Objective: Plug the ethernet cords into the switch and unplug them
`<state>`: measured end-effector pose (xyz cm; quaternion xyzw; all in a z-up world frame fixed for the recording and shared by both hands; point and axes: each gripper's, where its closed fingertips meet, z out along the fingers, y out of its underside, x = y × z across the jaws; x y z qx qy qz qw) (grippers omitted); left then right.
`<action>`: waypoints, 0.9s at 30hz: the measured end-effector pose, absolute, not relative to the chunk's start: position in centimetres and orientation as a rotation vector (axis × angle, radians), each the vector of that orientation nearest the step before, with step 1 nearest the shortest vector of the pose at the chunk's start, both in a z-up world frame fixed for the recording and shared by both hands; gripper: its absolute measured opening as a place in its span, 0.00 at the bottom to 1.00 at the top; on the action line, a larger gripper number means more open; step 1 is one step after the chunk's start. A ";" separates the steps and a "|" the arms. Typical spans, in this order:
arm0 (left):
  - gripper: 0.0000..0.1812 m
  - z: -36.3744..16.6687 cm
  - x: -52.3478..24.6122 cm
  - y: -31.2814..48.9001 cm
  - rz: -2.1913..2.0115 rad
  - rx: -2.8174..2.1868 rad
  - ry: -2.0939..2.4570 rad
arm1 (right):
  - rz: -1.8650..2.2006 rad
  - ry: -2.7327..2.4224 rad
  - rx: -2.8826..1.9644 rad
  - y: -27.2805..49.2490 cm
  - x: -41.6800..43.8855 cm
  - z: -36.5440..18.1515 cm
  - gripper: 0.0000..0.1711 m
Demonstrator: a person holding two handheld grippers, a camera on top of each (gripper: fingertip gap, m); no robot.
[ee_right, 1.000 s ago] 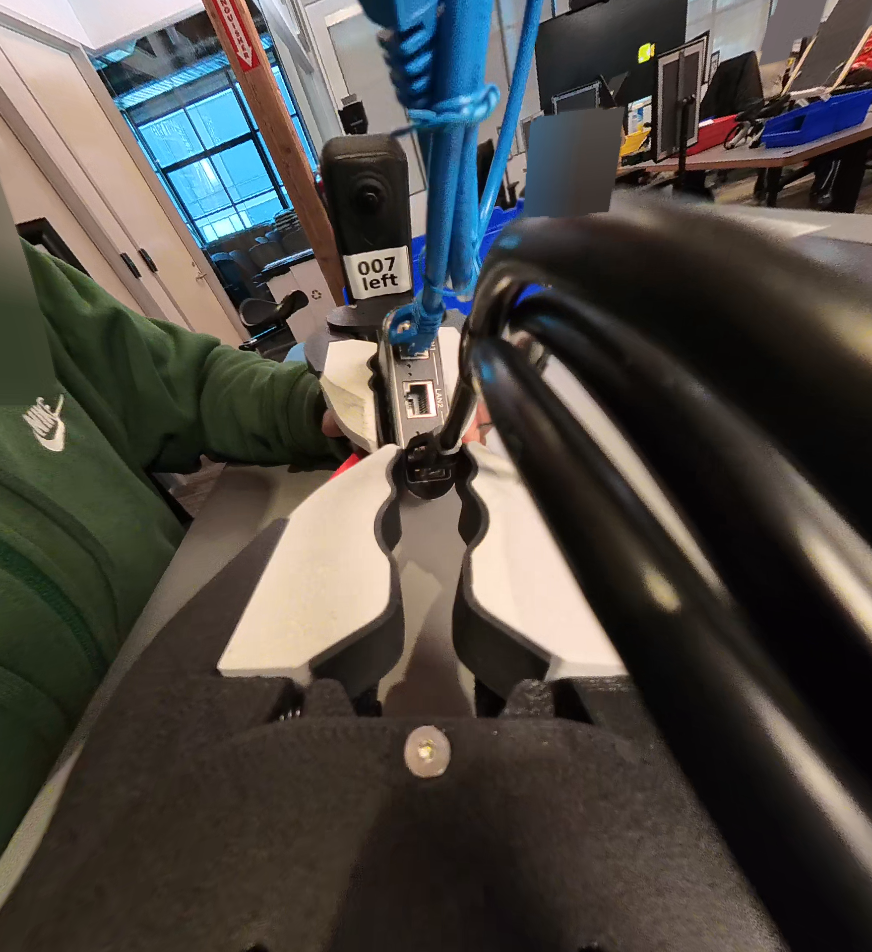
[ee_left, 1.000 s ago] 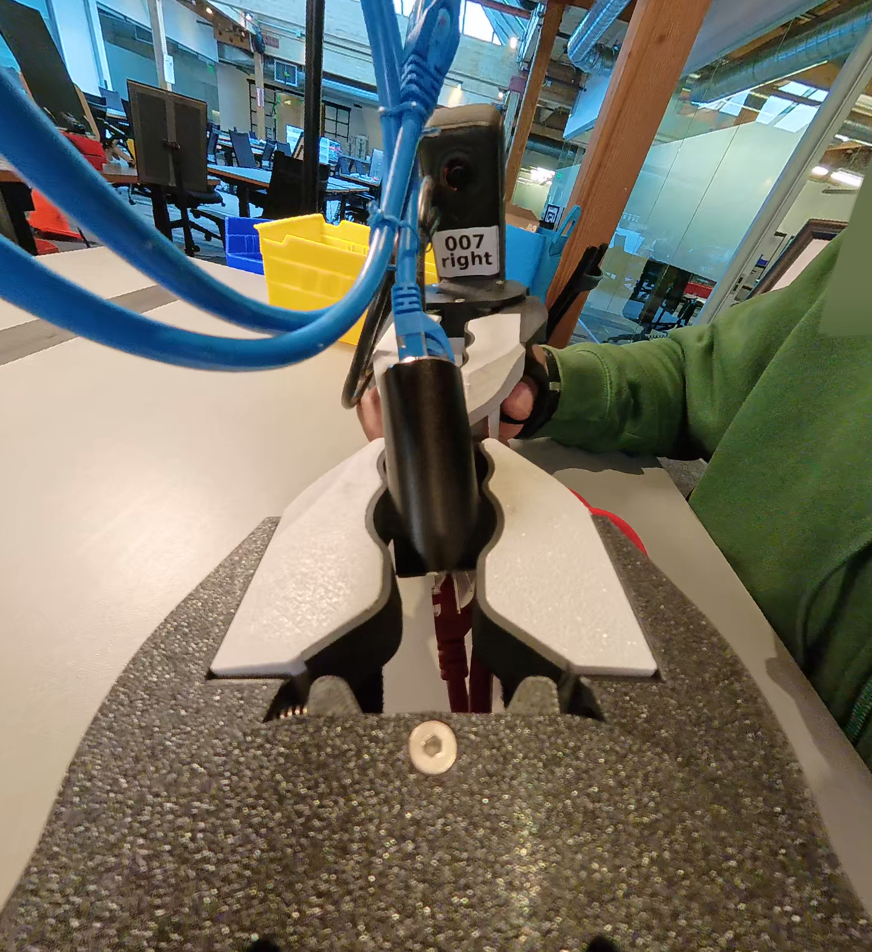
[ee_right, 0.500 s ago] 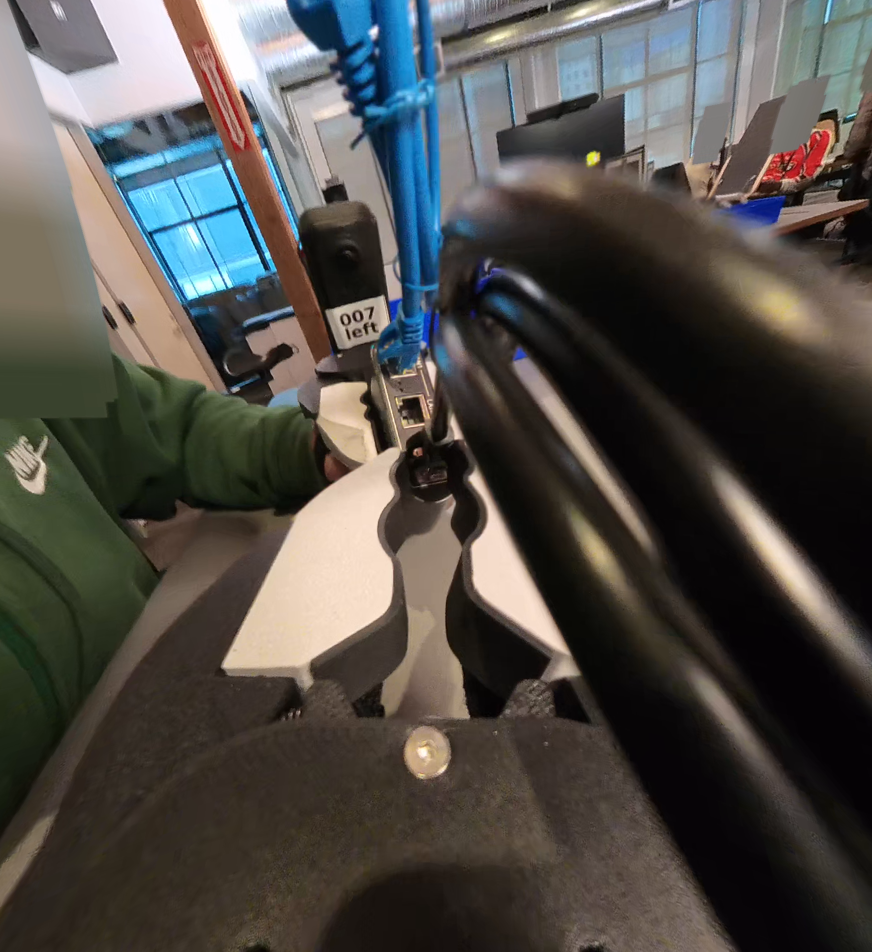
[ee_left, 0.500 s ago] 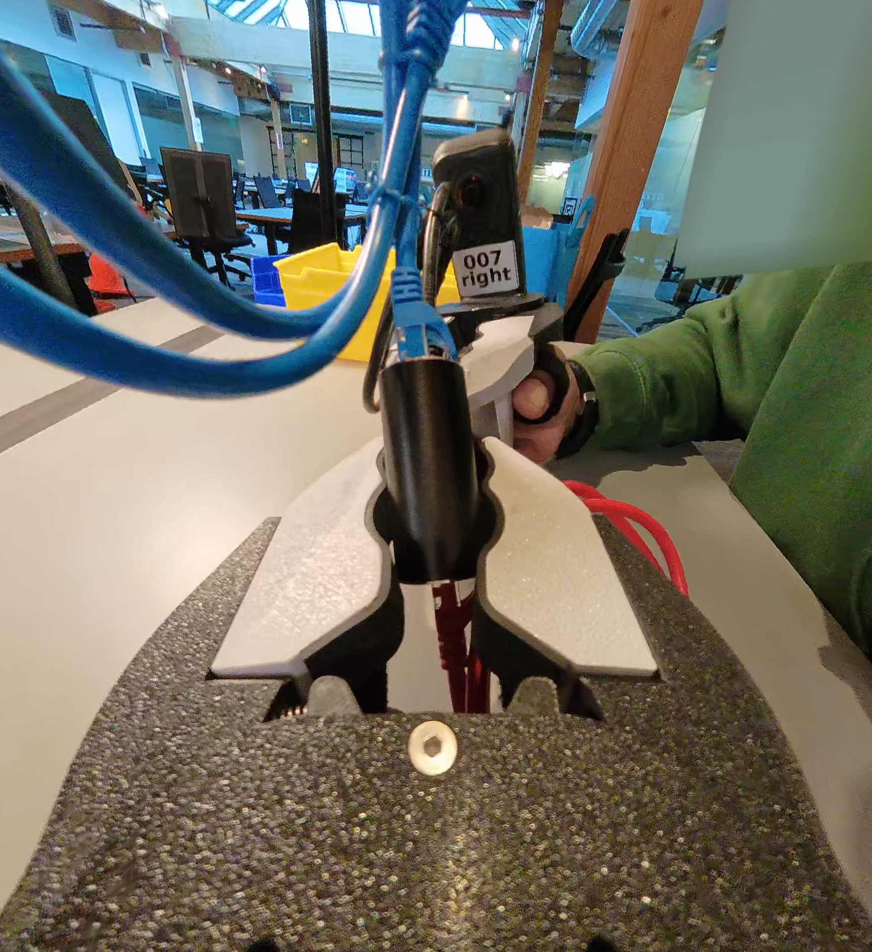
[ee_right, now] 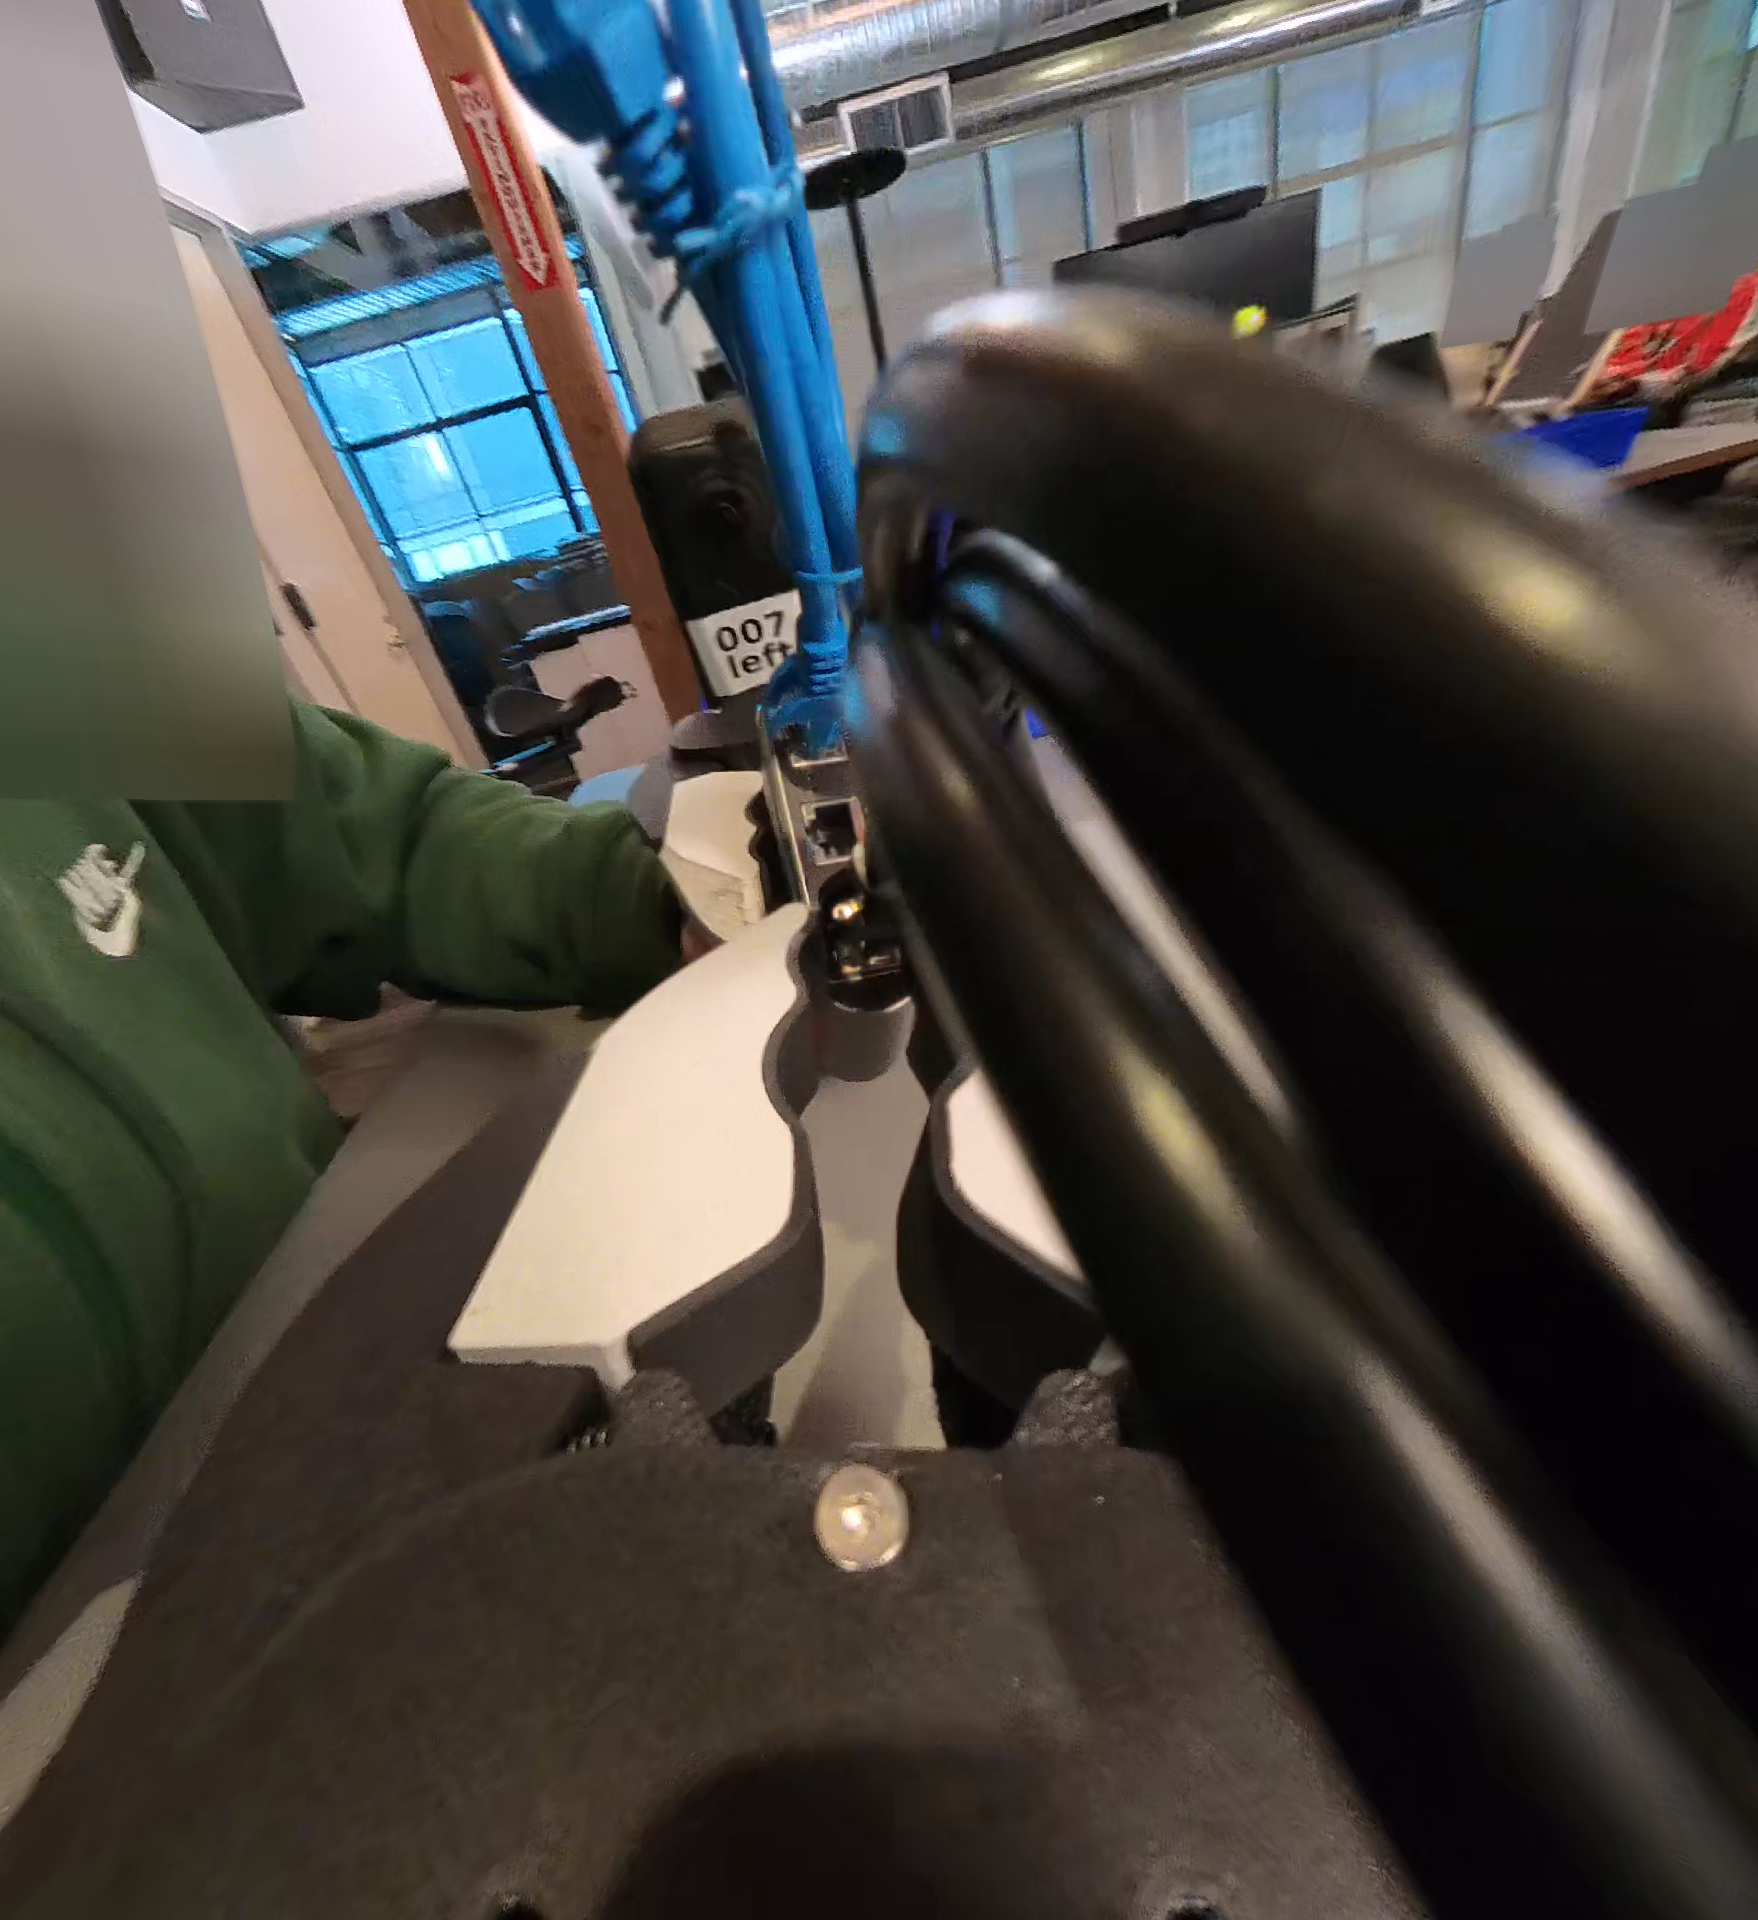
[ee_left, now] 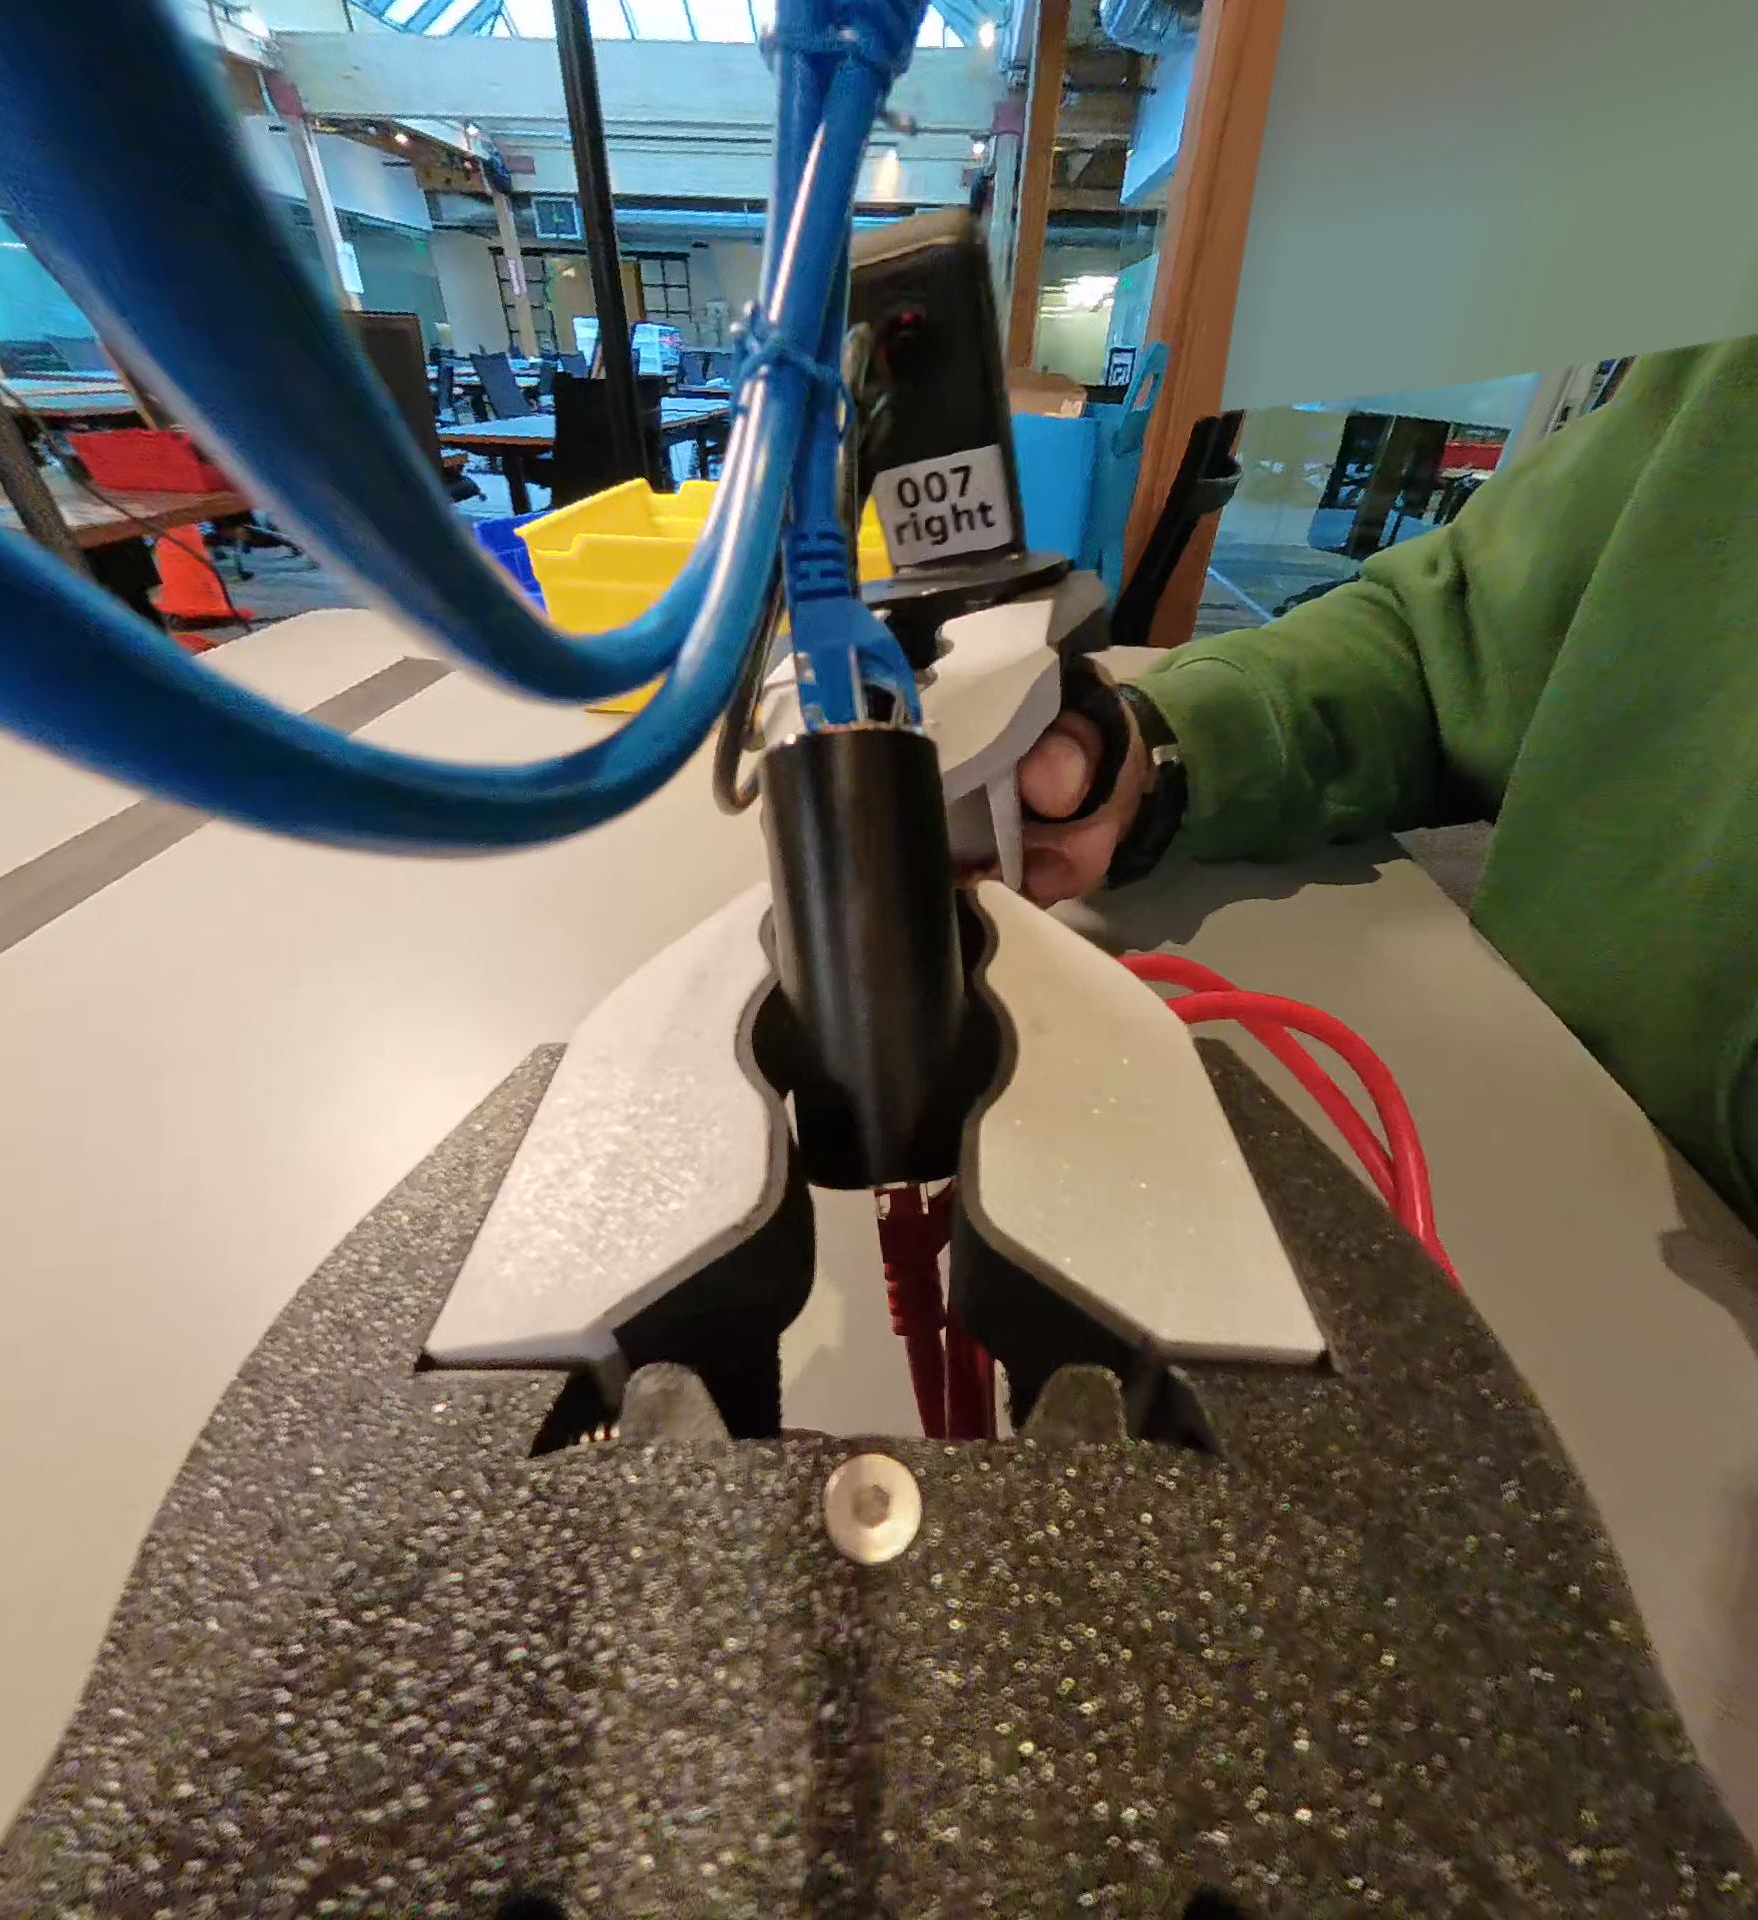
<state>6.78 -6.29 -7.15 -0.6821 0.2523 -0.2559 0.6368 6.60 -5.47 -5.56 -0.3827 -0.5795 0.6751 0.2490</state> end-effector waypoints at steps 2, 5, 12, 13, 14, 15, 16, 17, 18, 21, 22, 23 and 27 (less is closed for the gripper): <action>0.16 -7.4 6.4 -6.0 -0.550 -1.583 0.560 | 1.712 -1.583 -1.054 -5.1 6.2 -5.8 0.08; 0.15 -7.8 6.0 -5.8 -0.526 -1.610 0.564 | 1.564 -1.609 -1.065 -4.8 5.9 -6.2 0.05; 0.16 -7.9 6.3 -5.9 -0.536 -1.615 0.588 | 1.921 -1.568 -1.225 -5.0 6.1 -6.3 0.08; 0.16 -8.1 6.2 -5.9 -0.533 -1.628 0.584 | 1.878 -1.576 -1.220 -4.9 6.0 -6.5 0.08; 0.16 -8.3 6.1 -5.8 -0.519 -1.643 0.586 | 1.751 -1.615 -1.176 -4.8 5.9 -6.8 0.09; 0.16 -8.3 6.0 -5.8 -0.504 -1.644 0.589 | 1.632 -1.652 -1.128 -4.8 5.9 -6.8 0.09; 0.16 -8.3 6.0 -5.7 -0.495 -1.644 0.588 | 1.547 -1.672 -1.098 -4.8 6.0 -6.6 0.09; 0.15 -8.4 6.0 -5.7 -0.494 -1.649 0.590 | 1.490 -1.680 -1.076 -4.8 6.0 -6.5 0.08; 0.15 -8.5 6.1 -5.7 -0.498 -1.652 0.592 | 1.480 -1.681 -1.080 -4.8 6.0 -6.4 0.08; 0.16 -8.2 6.4 -5.8 -0.528 -1.634 0.592 | 1.727 -1.620 -1.177 -4.9 6.2 -6.1 0.08; 0.16 -8.2 6.5 -5.8 -0.545 -1.636 0.586 | 1.857 -1.583 -1.232 -4.9 6.2 -6.0 0.08; 0.16 -8.2 6.4 -5.7 -0.545 -1.644 0.579 | 1.929 -1.547 -1.265 -4.8 6.1 -6.1 0.08; 0.16 -8.2 6.4 -5.8 -0.550 -1.642 0.582 | 1.892 -1.557 -1.236 -4.9 6.1 -6.1 0.07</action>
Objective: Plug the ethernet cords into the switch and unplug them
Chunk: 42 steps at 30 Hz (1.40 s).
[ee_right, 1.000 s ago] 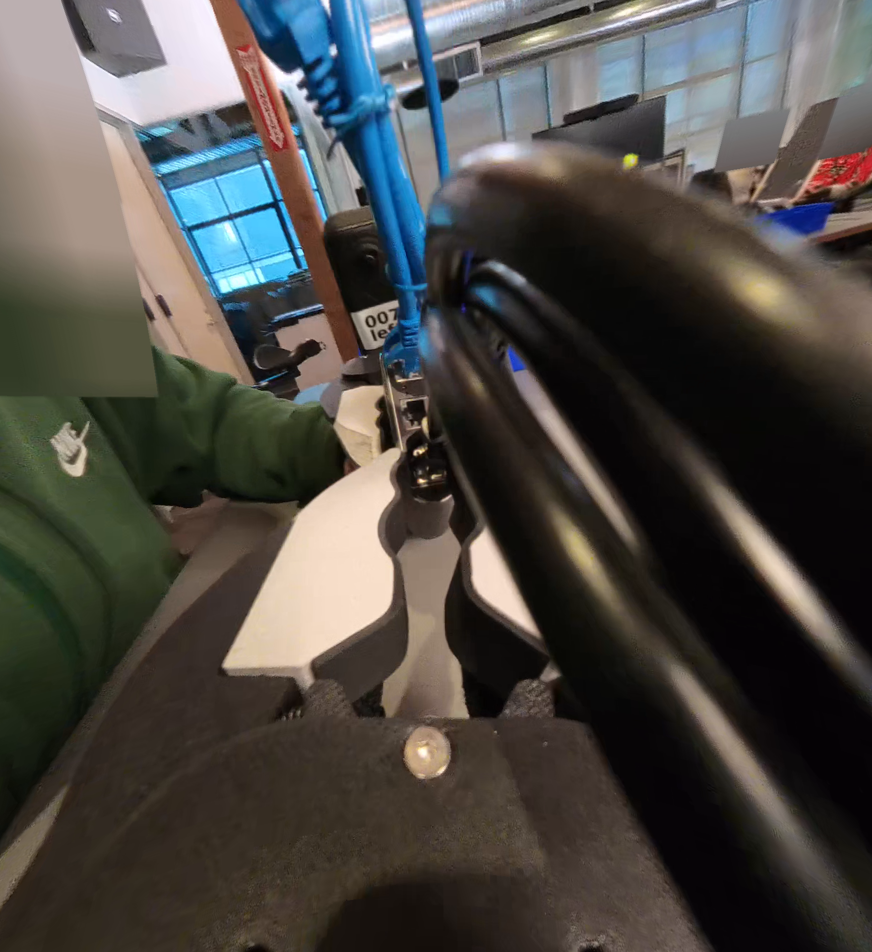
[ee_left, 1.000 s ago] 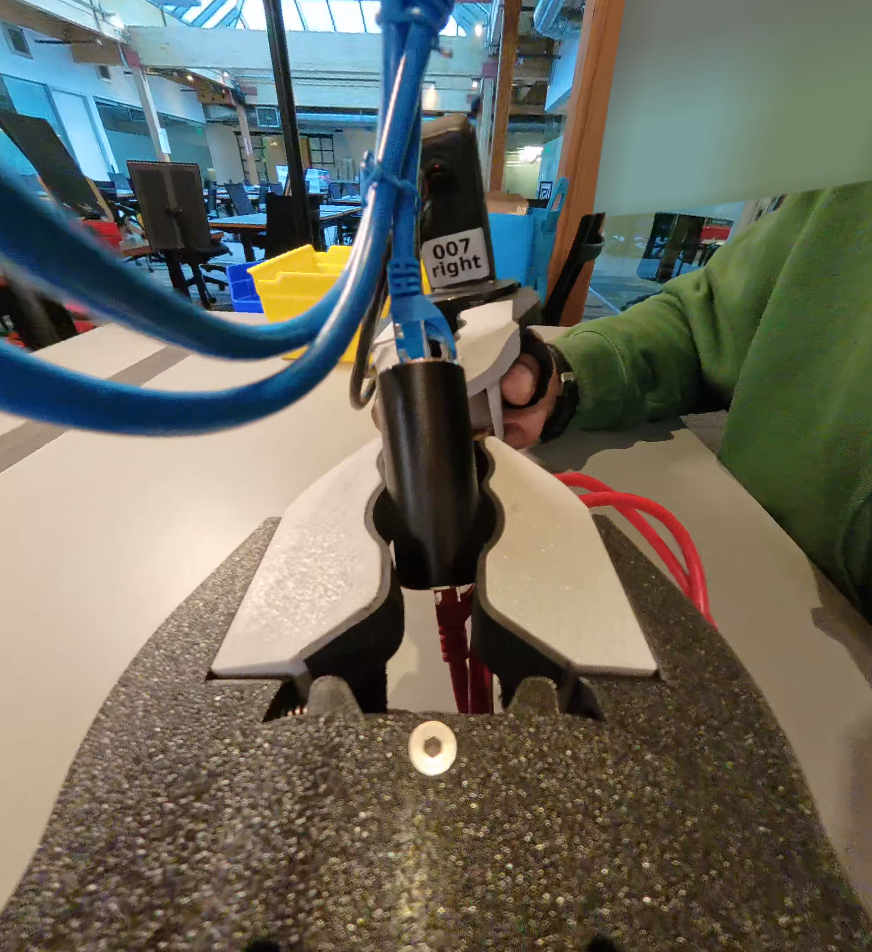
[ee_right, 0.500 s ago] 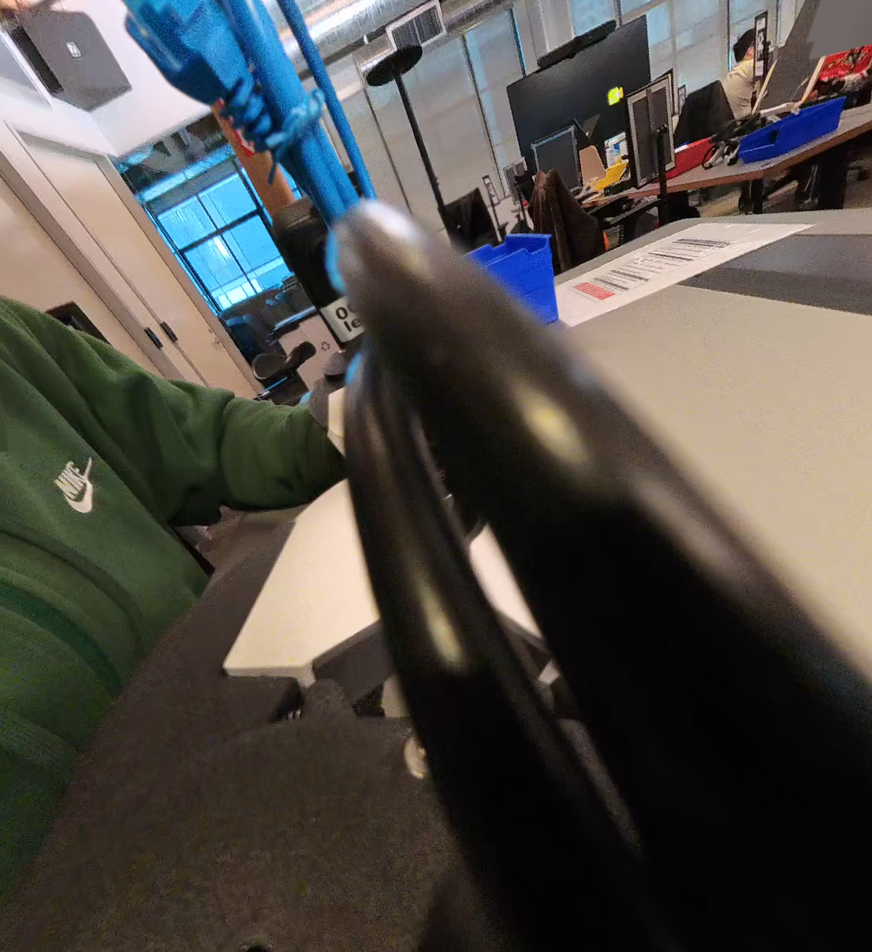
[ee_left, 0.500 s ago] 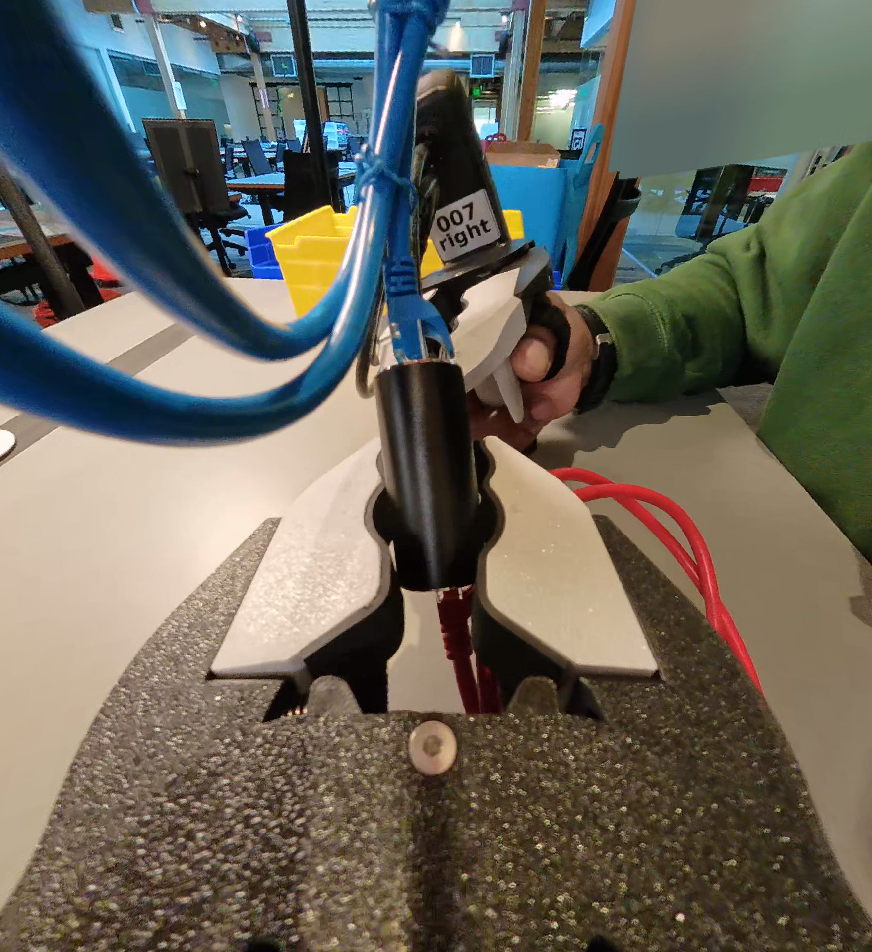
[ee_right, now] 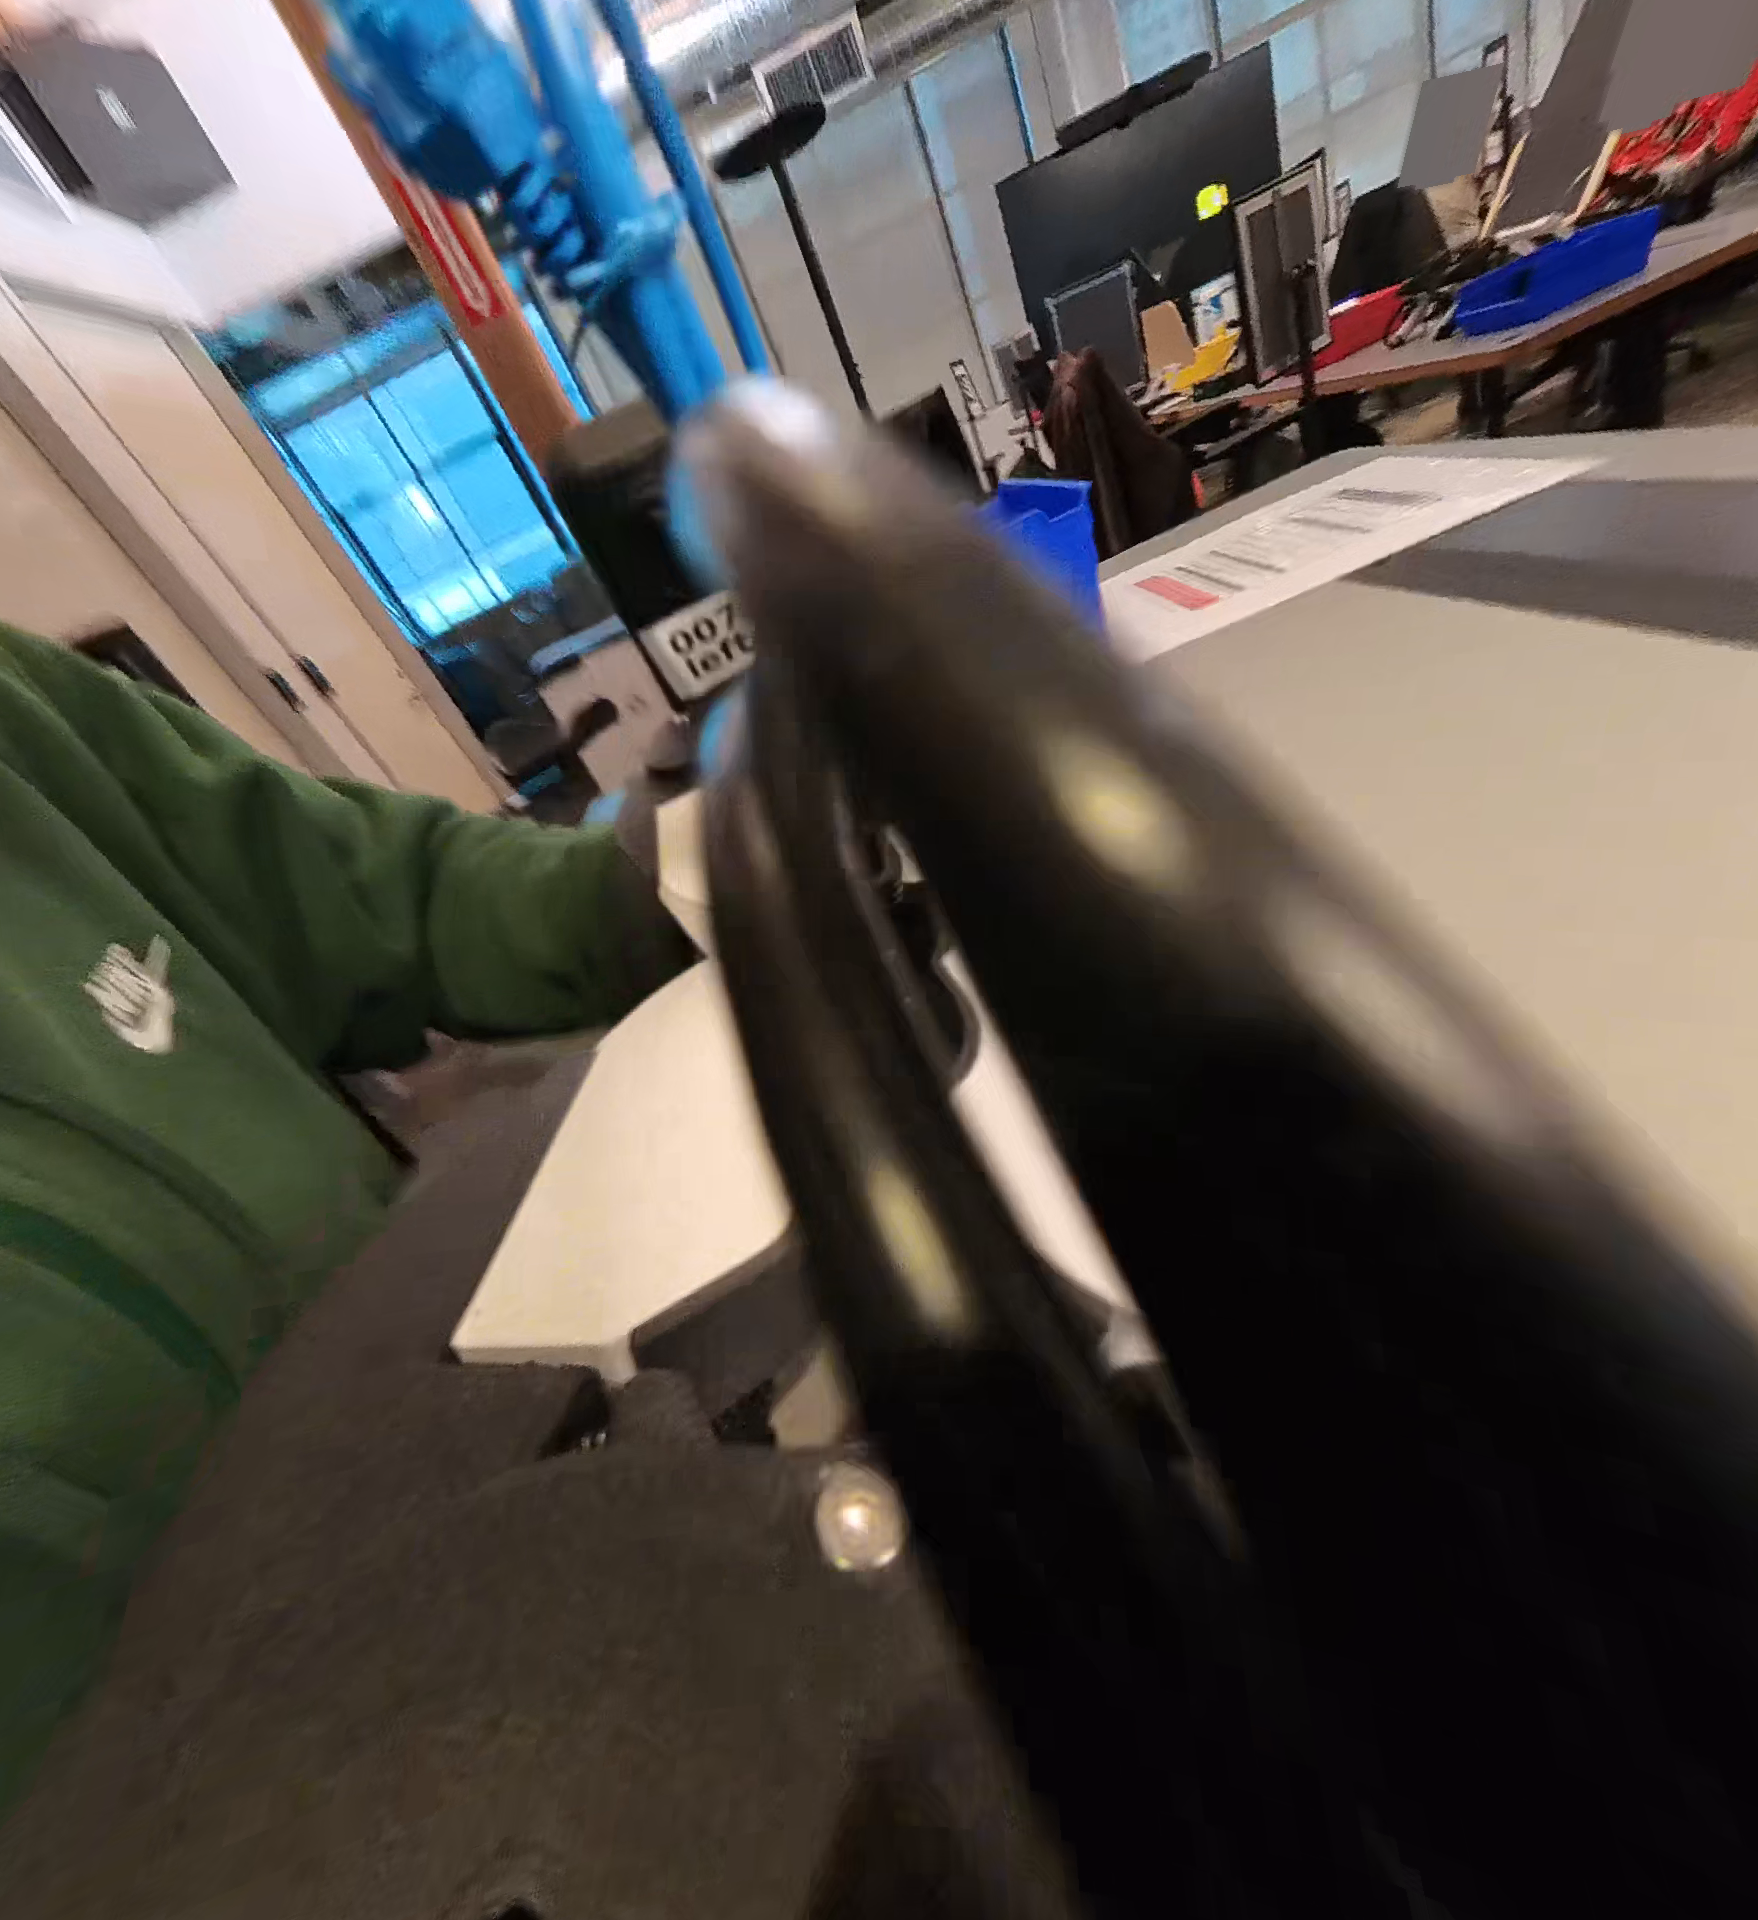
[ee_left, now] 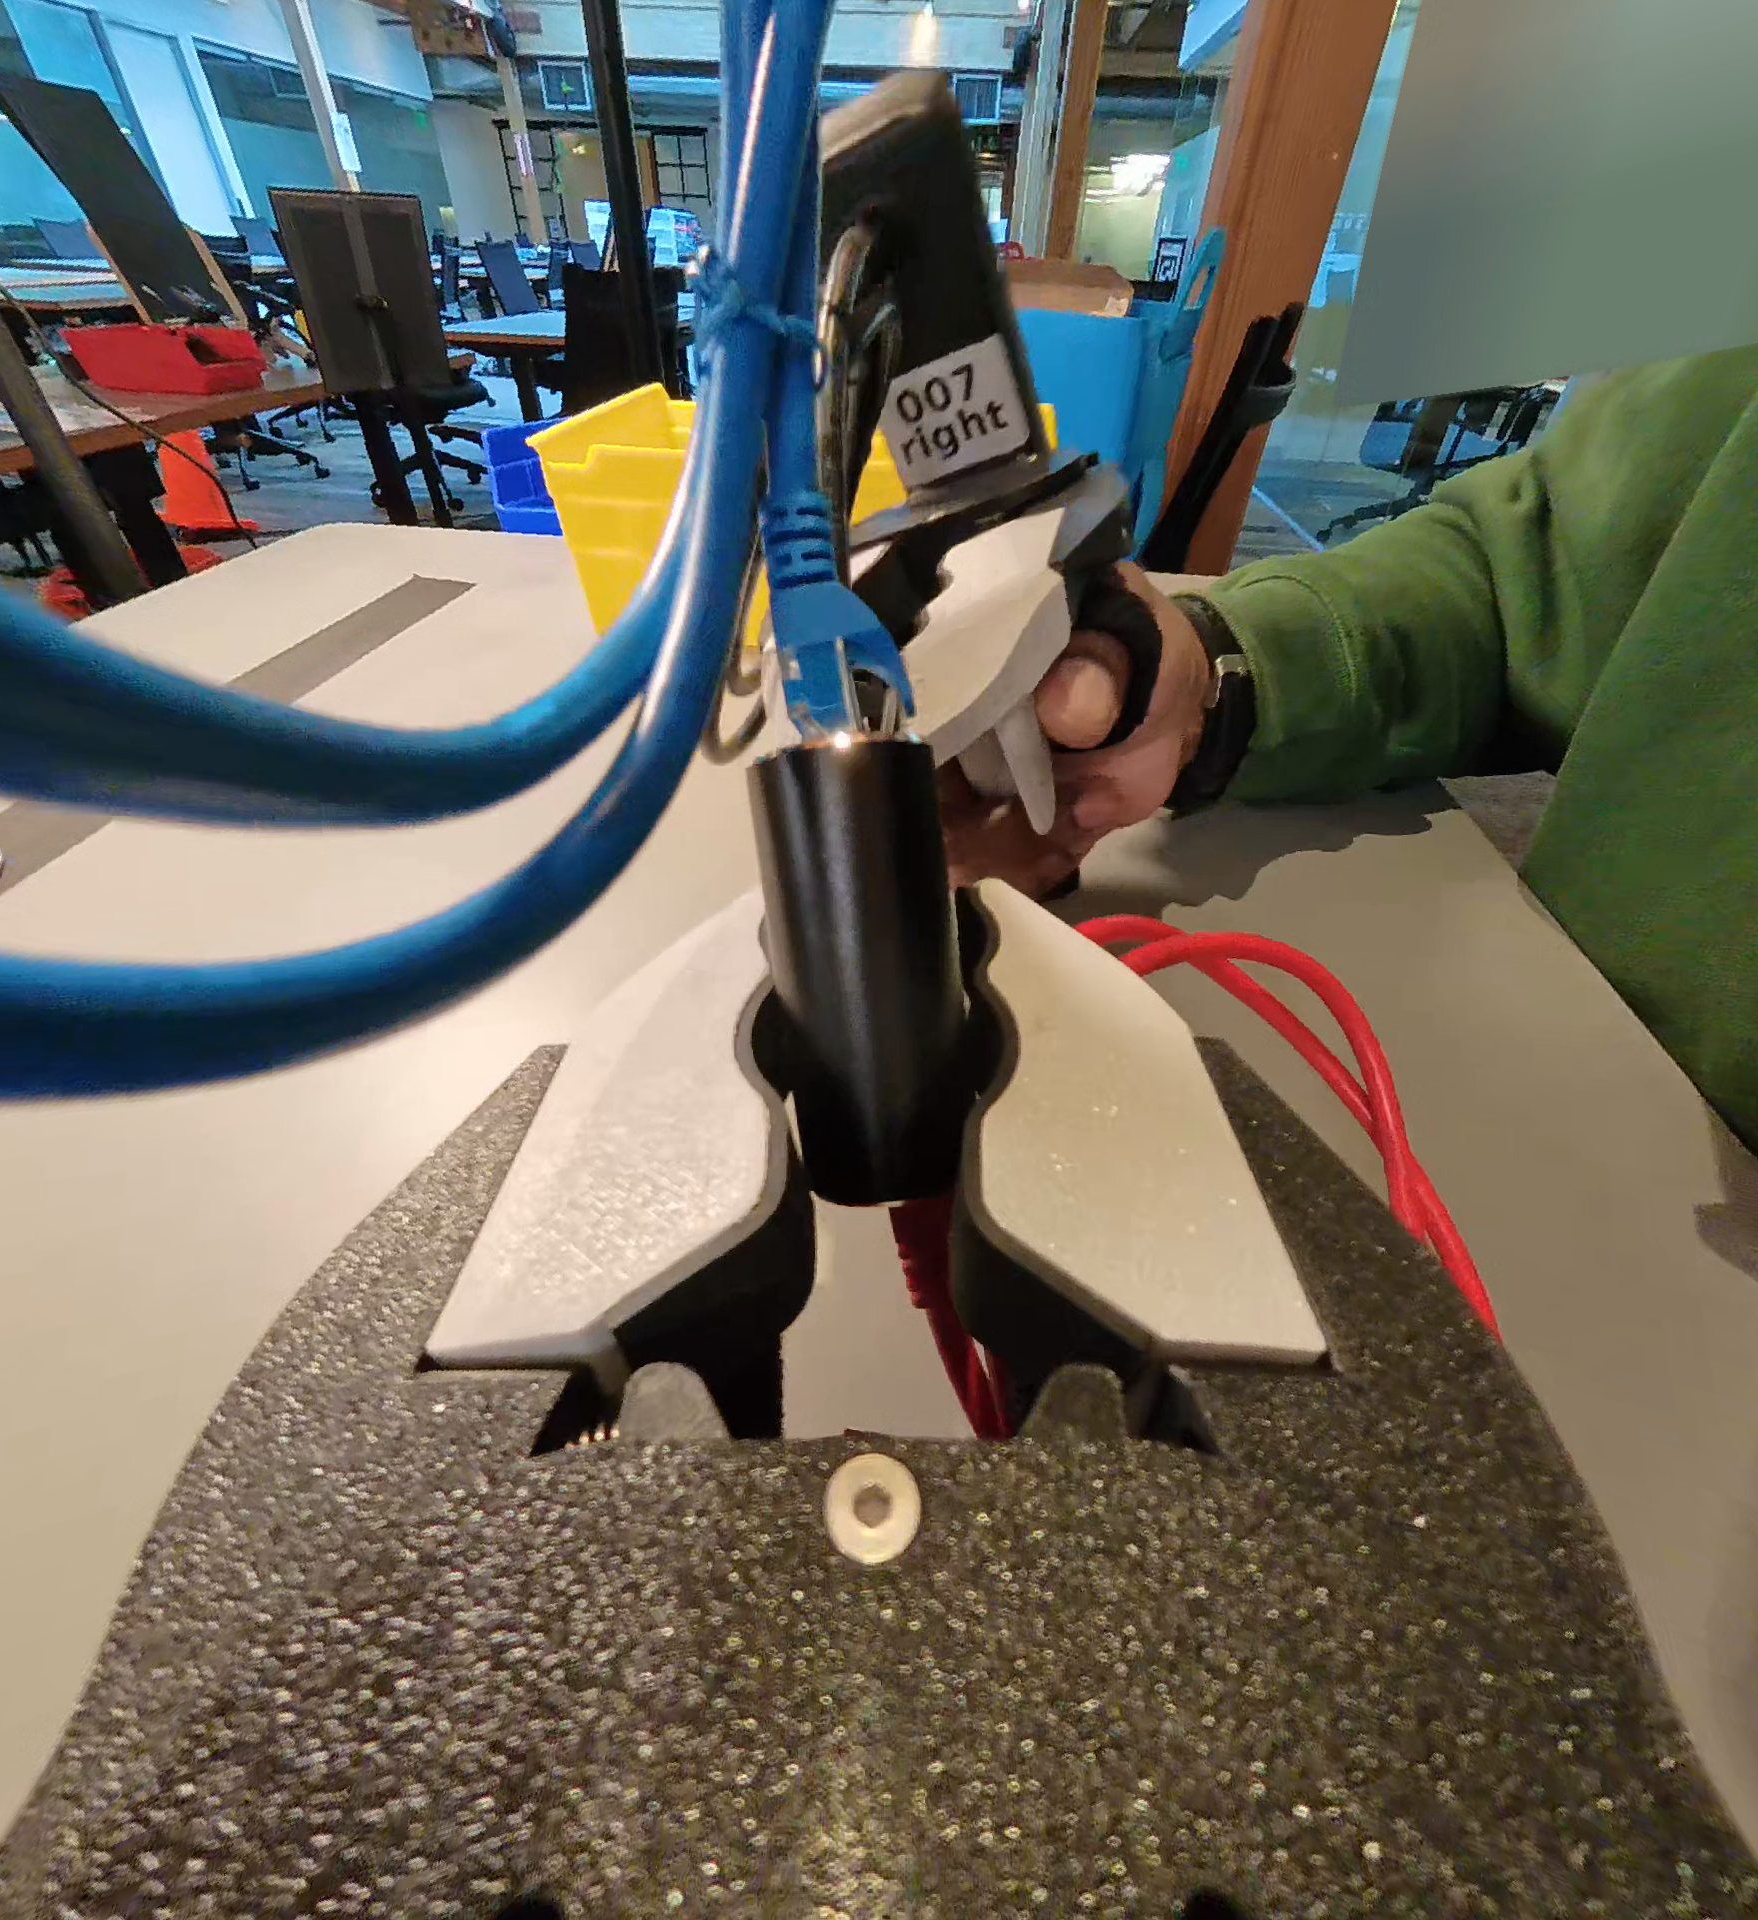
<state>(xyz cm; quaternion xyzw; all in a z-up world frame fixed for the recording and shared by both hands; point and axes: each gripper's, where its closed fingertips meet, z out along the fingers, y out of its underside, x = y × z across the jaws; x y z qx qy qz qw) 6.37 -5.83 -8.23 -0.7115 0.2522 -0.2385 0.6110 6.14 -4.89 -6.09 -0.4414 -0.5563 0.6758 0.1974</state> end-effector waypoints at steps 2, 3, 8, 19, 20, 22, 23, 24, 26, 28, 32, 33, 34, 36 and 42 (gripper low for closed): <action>0.16 -8.3 6.4 -5.8 -0.542 -1.648 0.590 | 1.721 -1.638 -1.162 -4.9 6.2 -6.2 0.07; 0.16 -8.5 6.4 -5.8 -0.533 -1.655 0.593 | 1.648 -1.674 -1.135 -4.9 6.2 -6.3 0.07; 0.16 -8.7 6.4 -5.6 -0.529 -1.677 0.588 | 1.527 -1.705 -1.107 -4.6 6.1 -6.4 0.06; 0.15 -8.3 8.1 -5.6 -0.659 -1.665 0.560 | 1.705 -1.396 -1.352 1.4 6.5 -4.7 0.07; 0.15 -8.1 7.3 -5.6 -0.644 -1.650 0.542 | 1.717 -1.425 -1.378 1.0 6.4 -5.2 0.07; 0.16 -8.1 5.5 -5.4 -0.605 -1.665 0.481 | 1.744 -1.492 -1.471 0.3 6.1 -6.9 0.07; 0.15 -8.3 4.7 -5.2 -0.589 -1.685 0.447 | 1.755 -1.528 -1.540 0.1 6.0 -8.0 0.08; 0.16 -8.4 4.1 -5.1 -0.584 -1.701 0.421 | 1.754 -1.527 -1.615 0.2 5.8 -9.1 0.08; 0.15 -8.5 3.3 -4.8 -0.616 -1.713 0.368 | 1.785 -1.569 -1.751 -0.2 5.9 -10.9 0.09; 0.15 -8.3 2.9 -4.7 -0.647 -1.701 0.339 | 1.760 -1.619 -1.860 -0.5 6.1 -12.5 0.06; 0.15 -8.2 2.6 -4.7 -0.662 -1.695 0.320 | 1.595 -1.719 -1.932 -0.7 6.4 -14.4 0.09; 0.15 -8.2 2.6 -4.7 -0.662 -1.697 0.318 | 1.563 -1.743 -1.926 -0.7 6.5 -14.5 0.10; 0.15 -8.2 2.6 -4.7 -0.661 -1.699 0.318 | 1.522 -1.754 -1.917 -0.5 6.6 -14.5 0.11; 0.16 -8.2 2.6 -4.7 -0.662 -1.698 0.316 | 1.435 -1.786 -1.874 -0.1 6.7 -14.4 0.13; 0.16 -8.2 2.2 -4.5 -0.673 -1.695 0.287 | 1.227 -1.933 -1.621 1.1 7.7 -12.9 0.16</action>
